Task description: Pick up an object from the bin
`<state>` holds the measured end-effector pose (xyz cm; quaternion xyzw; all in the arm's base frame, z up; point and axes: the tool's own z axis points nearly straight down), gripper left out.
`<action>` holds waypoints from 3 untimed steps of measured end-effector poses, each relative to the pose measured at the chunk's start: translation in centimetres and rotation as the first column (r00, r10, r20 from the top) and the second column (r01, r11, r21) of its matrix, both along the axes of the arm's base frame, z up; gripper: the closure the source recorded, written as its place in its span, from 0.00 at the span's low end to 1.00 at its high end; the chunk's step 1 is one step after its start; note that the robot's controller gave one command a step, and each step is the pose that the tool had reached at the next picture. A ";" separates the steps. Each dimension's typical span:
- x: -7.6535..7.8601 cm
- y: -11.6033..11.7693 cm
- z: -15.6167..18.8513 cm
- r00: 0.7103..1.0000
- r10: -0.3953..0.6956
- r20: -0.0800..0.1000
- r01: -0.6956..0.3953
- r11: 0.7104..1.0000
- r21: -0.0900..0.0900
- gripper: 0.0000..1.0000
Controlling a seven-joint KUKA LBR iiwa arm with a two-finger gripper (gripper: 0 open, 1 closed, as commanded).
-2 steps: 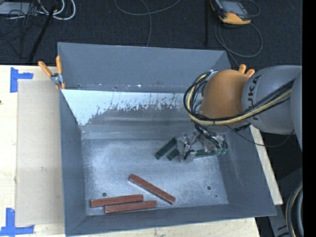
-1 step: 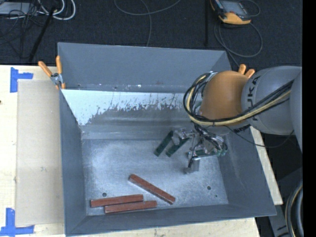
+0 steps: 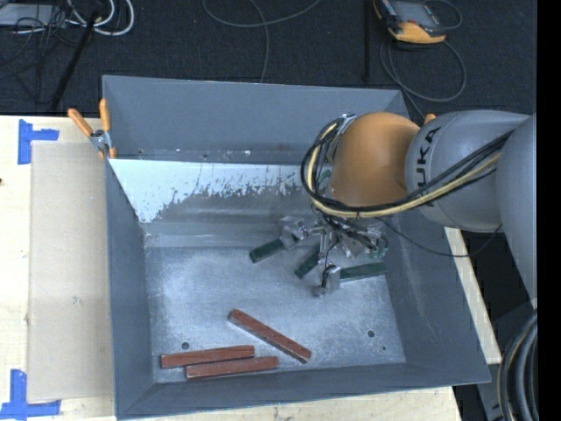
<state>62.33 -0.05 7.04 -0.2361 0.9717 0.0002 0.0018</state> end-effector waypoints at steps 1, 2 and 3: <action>-0.2 -3.9 0.0 0.954 -0.300 -0.002 0.300 0.954 -0.001 0.00; -0.2 -3.8 0.0 0.954 -0.299 -0.002 0.299 0.954 0.000 1.00; -1.1 -3.8 14.8 0.962 -0.274 0.007 0.274 0.962 0.001 1.00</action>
Offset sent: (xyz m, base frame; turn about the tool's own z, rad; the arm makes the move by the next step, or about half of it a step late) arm -0.0024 -0.0386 -0.0004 0.3043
